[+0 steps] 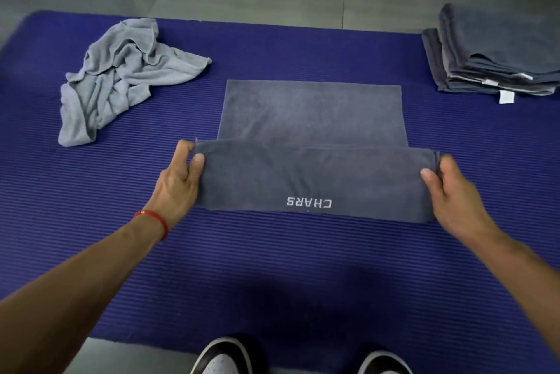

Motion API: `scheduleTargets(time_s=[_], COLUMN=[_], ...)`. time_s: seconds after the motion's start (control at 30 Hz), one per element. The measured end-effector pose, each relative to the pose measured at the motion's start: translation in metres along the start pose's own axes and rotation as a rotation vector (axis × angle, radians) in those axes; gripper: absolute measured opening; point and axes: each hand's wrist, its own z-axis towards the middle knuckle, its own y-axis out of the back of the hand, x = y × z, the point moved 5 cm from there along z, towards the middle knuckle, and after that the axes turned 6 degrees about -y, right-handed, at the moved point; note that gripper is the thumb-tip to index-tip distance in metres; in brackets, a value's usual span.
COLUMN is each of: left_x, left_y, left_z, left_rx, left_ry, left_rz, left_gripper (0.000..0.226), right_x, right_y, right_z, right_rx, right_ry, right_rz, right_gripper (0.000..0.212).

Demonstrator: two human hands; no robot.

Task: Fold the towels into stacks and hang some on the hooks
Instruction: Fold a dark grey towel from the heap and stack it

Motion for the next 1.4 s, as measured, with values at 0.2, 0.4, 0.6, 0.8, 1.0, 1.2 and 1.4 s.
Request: scheduleTargets(time_s=[0.2,0.4,0.6,0.8,1.0,1.2,1.4], left_x=[0.008,0.009,0.002,0.045,0.040,0.038,0.015], left_y=[-0.005,-0.006,-0.001,-0.031,-0.031,-0.033,-0.031], left_z=[-0.076,-0.130,-0.035,0.056,0.058,0.058,0.045], left_rx=[-0.047,-0.164,-0.146,-0.006,0.008,-0.052,-0.193], left_ry=[0.063,0.242,0.017,0.111,0.128,0.195,0.026], left_rz=[0.051,0.037,0.062,0.202,0.192,0.206,0.384], left_gripper=[0.012,0.011,0.013,0.019,0.015,0.021,0.036], right_x=[-0.016,-0.024,-0.004,-0.014,-0.017,-0.013,-0.013], right_y=[0.006,0.012,0.007,-0.026,-0.022,-0.025,-0.020], right_z=[-0.071,-0.101,0.000,0.065,0.067,0.071,0.058], right_rx=[0.102,0.099,-0.013,0.038,-0.029,-0.062,-0.141], right_ry=[-0.035,-0.083,0.061,-0.046,-0.115,-0.109,-0.238], right_rz=[-0.117,-0.088,-0.086,-0.171,-0.170,-0.176,-0.325], right_gripper=[0.031,0.021,0.027,0.026,0.030,0.029,0.051])
